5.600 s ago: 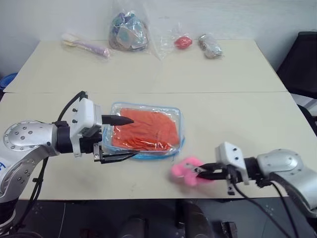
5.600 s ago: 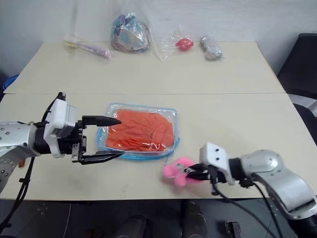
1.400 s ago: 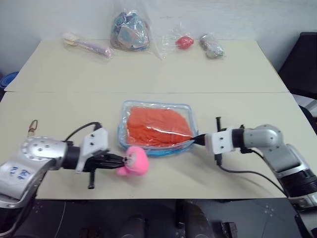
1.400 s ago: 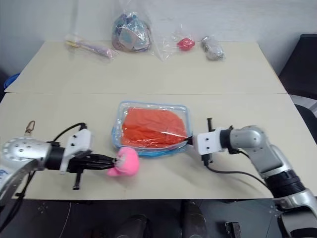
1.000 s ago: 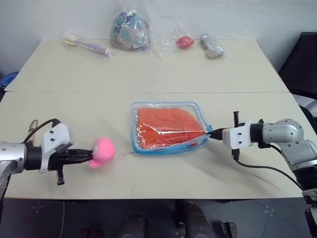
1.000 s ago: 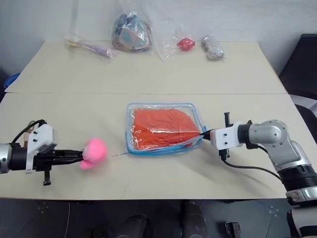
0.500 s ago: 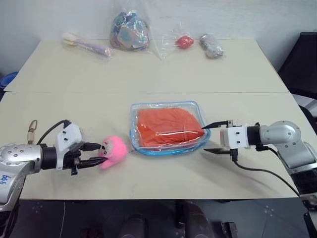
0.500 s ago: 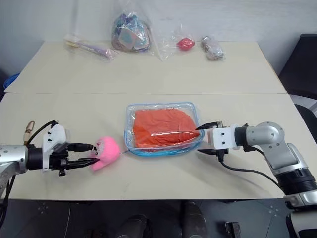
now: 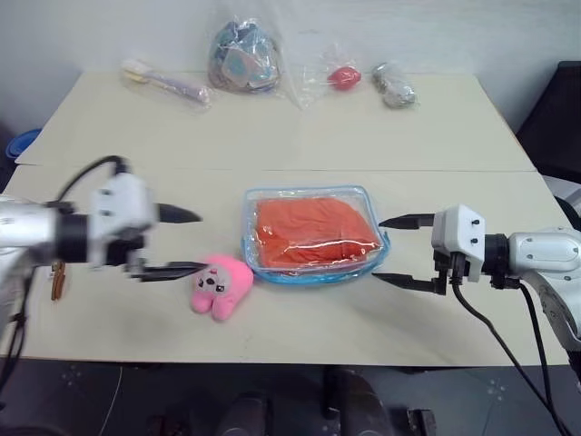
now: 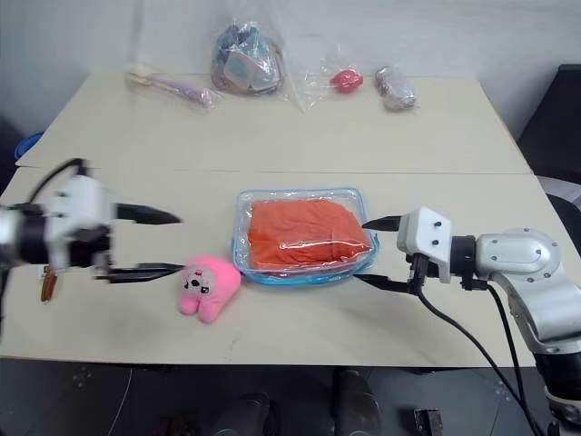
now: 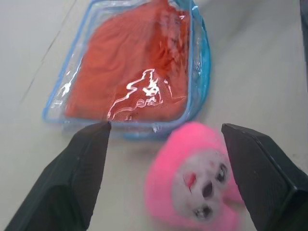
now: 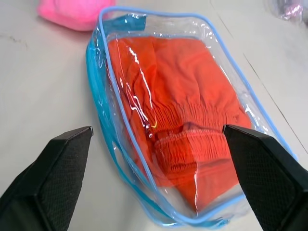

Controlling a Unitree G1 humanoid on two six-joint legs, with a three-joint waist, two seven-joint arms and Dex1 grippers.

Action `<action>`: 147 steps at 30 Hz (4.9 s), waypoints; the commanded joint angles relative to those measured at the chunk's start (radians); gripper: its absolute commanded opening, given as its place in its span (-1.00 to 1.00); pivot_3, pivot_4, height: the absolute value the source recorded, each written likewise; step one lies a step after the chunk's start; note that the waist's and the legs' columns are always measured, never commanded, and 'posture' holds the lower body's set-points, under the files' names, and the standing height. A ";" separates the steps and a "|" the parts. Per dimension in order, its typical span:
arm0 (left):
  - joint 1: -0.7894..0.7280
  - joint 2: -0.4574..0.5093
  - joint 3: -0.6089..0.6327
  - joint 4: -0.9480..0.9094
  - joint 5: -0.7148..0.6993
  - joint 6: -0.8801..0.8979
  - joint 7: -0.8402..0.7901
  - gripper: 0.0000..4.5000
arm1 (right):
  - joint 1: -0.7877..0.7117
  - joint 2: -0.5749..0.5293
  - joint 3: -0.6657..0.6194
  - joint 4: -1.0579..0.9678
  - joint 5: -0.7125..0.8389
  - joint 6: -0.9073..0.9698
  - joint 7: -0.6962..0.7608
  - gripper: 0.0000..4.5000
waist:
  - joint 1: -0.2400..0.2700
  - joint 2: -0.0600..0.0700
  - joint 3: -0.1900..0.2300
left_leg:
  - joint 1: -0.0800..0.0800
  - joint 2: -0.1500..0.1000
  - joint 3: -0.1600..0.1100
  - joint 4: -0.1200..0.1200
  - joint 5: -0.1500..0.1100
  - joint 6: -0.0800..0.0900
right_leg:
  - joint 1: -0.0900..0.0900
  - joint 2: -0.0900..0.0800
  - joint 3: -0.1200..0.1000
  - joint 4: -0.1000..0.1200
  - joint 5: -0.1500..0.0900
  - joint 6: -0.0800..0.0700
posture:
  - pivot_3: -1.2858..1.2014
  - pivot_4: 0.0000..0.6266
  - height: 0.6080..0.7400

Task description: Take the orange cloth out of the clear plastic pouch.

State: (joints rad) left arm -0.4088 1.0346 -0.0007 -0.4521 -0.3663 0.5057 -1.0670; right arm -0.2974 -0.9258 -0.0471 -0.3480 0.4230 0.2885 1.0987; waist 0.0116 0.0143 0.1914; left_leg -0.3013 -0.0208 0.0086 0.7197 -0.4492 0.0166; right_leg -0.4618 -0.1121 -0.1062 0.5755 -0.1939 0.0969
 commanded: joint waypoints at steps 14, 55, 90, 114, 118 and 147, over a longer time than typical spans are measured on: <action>-0.070 -0.210 -0.259 0.105 0.373 -0.204 0.117 0.74 | 0.068 0.016 -0.058 -0.237 0.154 0.171 -0.072 1.00 | 0.013 -0.001 0.000 | 0.000 0.001 0.001 0.002 0.000 0.001 | 0.000 0.001 0.001 0.000 0.000 0.000 | 0.03 -0.52 1.00; -0.125 -0.499 -0.143 0.048 0.192 0.115 0.252 -1.00 | 0.103 0.160 0.138 -0.222 -0.085 0.095 -0.238 0.11 | 0.012 -0.002 0.000 | 0.000 0.000 0.000 0.003 0.000 0.002 | 0.001 0.000 0.001 0.001 0.000 0.001 | 0.03 -0.52 1.00; -0.122 -0.505 -0.184 -0.010 0.165 0.168 0.299 -1.00 | -0.088 0.270 0.411 0.186 -0.902 -0.321 -0.555 0.68 | 0.003 -0.002 -0.001 | 0.000 0.000 0.001 0.003 0.000 0.001 | 0.001 0.000 0.001 0.001 0.000 0.001 | 0.03 -0.52 1.00; -0.162 -0.555 -0.161 0.028 0.135 0.206 0.354 -1.00 | -0.141 0.366 0.503 0.362 -1.121 -0.372 -0.584 -0.99 | -0.011 -0.003 -0.002 | 0.001 0.001 -0.002 0.003 0.001 0.000 | 0.002 0.000 0.002 0.001 0.000 0.000 | 0.03 -0.52 1.00; -0.194 -0.587 -0.153 0.064 0.132 0.214 0.383 -1.00 | -0.109 0.325 0.531 0.327 -1.136 -0.433 -0.552 -0.99 | -0.009 -0.004 -0.002 | 0.001 0.000 -0.003 0.003 0.001 0.000 | 0.002 0.000 0.001 0.001 0.000 0.000 | 0.03 -0.52 1.00; -0.217 -0.555 -0.300 0.353 0.349 -0.070 0.368 -1.00 | -0.003 -0.208 -0.252 -0.166 0.033 -0.075 0.043 -0.99 | 0.007 -0.004 -0.002 | 0.002 0.001 -0.002 0.003 0.001 0.001 | 0.005 0.000 0.000 -0.002 0.001 0.001 | 0.03 -0.52 1.00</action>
State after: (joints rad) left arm -0.6245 0.4679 -0.2970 -0.0918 -0.0265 0.4614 -0.6788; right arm -0.2634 -1.1021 -0.1952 -0.5422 0.3735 0.1527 1.1216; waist 0.0190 0.0105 0.1896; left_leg -0.2994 -0.0201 0.0070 0.7223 -0.4485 0.0179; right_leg -0.4565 -0.1125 -0.1063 0.5735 -0.1930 0.0982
